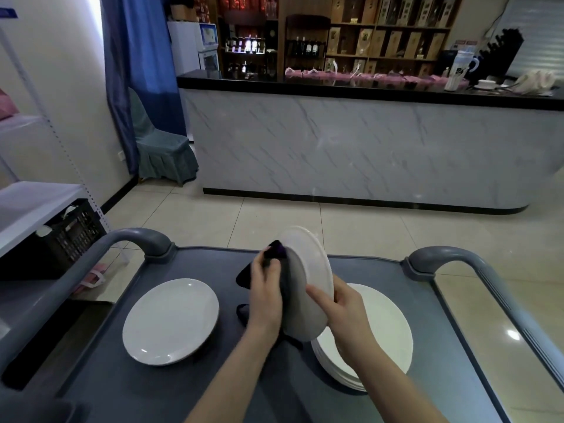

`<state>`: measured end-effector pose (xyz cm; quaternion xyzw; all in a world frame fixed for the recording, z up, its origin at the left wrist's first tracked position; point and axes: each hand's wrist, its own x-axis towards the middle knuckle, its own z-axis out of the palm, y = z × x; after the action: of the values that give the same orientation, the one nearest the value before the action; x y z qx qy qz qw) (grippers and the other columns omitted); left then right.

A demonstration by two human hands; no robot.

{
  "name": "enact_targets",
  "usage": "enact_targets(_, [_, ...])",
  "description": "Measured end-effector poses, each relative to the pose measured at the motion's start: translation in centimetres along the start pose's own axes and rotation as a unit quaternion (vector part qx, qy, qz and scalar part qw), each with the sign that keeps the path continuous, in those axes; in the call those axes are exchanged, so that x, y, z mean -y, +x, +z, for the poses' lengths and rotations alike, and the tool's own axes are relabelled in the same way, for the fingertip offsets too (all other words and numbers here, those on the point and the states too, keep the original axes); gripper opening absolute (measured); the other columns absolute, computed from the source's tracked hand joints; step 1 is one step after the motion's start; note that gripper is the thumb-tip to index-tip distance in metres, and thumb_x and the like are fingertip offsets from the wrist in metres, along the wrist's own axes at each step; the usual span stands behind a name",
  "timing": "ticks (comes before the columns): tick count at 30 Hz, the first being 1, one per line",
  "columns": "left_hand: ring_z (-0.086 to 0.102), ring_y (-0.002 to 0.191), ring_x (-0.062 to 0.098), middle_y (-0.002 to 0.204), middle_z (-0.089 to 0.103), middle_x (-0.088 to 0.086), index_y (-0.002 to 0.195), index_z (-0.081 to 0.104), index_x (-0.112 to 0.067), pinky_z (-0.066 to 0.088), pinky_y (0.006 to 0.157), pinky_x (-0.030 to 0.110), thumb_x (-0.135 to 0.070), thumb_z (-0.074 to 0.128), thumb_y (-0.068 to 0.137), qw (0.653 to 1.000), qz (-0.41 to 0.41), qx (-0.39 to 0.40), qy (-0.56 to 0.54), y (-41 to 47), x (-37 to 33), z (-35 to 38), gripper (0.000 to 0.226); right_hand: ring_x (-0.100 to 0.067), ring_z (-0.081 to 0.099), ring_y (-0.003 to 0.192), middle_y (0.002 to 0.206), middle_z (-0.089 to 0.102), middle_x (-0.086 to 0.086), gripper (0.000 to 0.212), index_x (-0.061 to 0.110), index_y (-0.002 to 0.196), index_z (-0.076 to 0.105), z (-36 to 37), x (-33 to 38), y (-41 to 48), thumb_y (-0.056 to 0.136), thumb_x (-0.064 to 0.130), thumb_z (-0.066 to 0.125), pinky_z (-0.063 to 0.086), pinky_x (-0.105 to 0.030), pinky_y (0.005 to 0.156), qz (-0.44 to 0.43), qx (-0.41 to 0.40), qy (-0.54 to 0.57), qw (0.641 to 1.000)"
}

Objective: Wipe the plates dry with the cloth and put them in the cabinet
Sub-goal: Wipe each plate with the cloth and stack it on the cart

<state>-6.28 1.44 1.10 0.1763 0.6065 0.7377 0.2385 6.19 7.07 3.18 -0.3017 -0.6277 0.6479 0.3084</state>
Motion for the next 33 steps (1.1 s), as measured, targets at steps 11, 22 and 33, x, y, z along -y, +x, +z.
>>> enact_targets(11, [-0.007, 0.148, -0.003, 0.16, 0.001, -0.032, 0.153, 0.005, -0.042, -0.012, 0.12, 0.039, -0.03, 0.023, 0.102, 0.855, 0.235, 0.288, 0.361, -3.9, 0.7, 0.3, 0.056, -0.028, 0.072, 0.104, 0.111, 0.074, -0.014, 0.025, 0.009, 0.118, 0.068, -1.9, 1.6, 0.8, 0.1, 0.021, 0.056, 0.061, -0.032, 0.075, 0.077, -0.034, 0.194, 0.977])
enact_targets(22, [-0.015, 0.146, -0.006, 0.161, -0.006, -0.025, 0.148, -0.005, -0.048, 0.004, 0.123, 0.045, -0.051, 0.01, 0.094, 0.816, 0.235, 0.226, 0.477, 1.3, -0.7, -1.1, 0.057, -0.025, 0.073, 0.093, 0.109, 0.074, -0.018, 0.029, 0.009, 0.102, 0.077, -2.4, 1.7, -0.3, 0.08, 0.028, 0.071, 0.059, -0.029, 0.069, 0.076, -0.011, 0.205, 0.976])
enact_targets(33, [0.006, 0.151, 0.008, 0.162, 0.009, -0.024, 0.156, 0.005, -0.04, 0.002, 0.12, 0.05, -0.033, 0.026, 0.1, 0.82, 0.307, 0.206, 0.438, -5.4, 2.0, -1.2, 0.06, -0.029, 0.073, 0.099, 0.111, 0.074, -0.016, 0.031, 0.005, 0.116, 0.067, -2.3, 2.2, 1.4, 0.091, 0.023, 0.065, 0.062, -0.036, 0.076, 0.089, -0.064, 0.268, 0.957])
